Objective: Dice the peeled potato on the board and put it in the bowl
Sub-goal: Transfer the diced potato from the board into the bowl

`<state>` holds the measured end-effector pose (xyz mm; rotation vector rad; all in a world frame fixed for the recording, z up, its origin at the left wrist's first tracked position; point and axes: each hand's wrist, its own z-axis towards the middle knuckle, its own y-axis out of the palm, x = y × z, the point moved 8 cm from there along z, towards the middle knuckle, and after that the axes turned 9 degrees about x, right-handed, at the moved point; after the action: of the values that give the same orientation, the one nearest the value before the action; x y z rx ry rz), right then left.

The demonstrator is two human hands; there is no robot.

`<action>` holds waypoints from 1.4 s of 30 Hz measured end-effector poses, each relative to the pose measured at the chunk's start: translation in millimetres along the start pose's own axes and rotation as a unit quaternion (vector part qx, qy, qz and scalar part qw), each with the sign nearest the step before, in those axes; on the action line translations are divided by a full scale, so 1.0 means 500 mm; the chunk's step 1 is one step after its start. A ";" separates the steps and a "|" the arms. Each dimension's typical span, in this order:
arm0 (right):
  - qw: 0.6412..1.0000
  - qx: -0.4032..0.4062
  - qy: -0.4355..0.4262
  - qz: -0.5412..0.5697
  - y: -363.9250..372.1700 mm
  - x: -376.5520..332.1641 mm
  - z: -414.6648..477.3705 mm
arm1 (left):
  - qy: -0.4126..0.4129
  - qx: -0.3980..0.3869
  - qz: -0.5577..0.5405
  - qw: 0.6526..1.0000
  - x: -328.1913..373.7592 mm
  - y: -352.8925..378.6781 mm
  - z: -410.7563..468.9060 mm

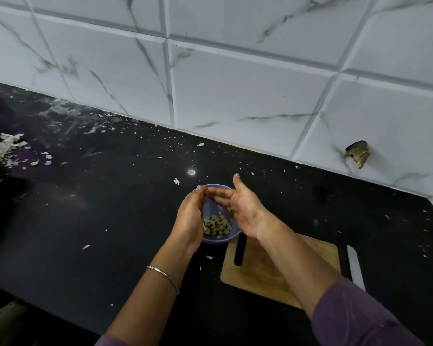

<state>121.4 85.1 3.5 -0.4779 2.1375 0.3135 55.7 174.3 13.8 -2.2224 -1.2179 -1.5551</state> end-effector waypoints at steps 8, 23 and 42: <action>0.994 0.024 -0.048 0.097 -0.036 -0.016 -0.027 | 0.014 -0.047 0.017 0.999 0.002 0.015 -0.028; 0.907 0.318 -0.185 0.203 -0.410 0.142 -0.212 | 0.003 -0.180 0.120 0.976 -0.178 0.207 -0.121; 0.781 0.286 -0.269 -0.485 -0.365 0.225 -0.166 | 0.281 -0.223 0.514 0.779 -0.265 0.242 -0.086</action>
<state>83.9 -135.2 -50.6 -0.9095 1.1071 -0.6984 92.8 2.8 -43.1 -1.7743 0.5478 -1.7759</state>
